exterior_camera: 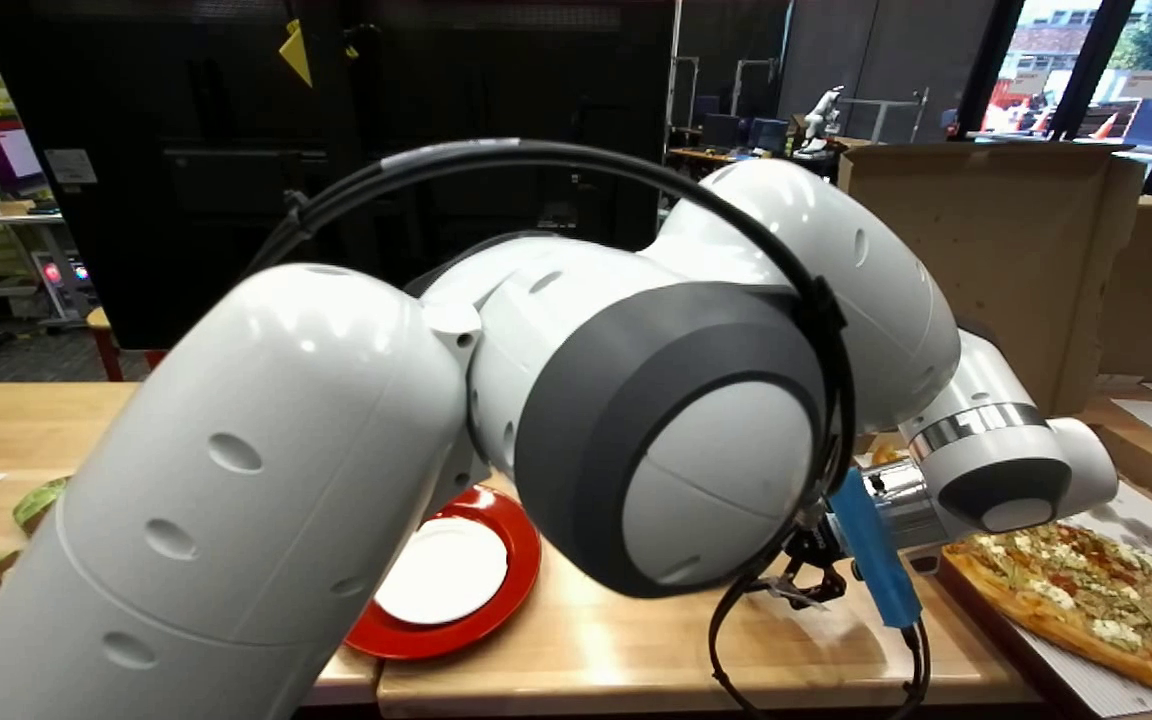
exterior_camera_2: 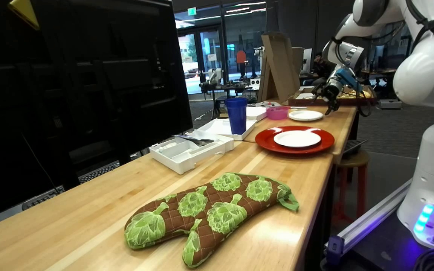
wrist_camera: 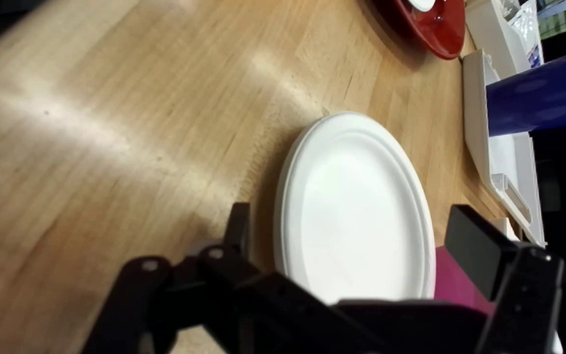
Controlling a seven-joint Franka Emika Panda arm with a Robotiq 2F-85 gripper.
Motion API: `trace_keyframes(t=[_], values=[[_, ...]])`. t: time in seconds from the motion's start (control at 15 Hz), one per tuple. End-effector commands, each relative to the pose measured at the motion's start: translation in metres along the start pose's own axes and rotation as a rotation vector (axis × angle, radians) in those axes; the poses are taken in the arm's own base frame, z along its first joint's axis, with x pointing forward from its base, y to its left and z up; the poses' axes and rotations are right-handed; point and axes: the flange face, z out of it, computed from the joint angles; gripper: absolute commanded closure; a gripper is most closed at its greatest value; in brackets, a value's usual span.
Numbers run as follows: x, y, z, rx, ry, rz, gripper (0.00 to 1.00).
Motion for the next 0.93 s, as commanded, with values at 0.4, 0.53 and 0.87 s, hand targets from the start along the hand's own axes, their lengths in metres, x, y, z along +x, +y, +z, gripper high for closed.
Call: trace_keyframes(t=[0.4,0.53,0.87], values=[[0.0097,-0.0073,0.0028,0.070,-0.033,0.021,0.00],[0.0109,-0.0060,0.0023,0.074,-0.033,0.021,0.00],[0.0143,-0.0046,0.0050,0.084,-0.048,0.026,0.00]])
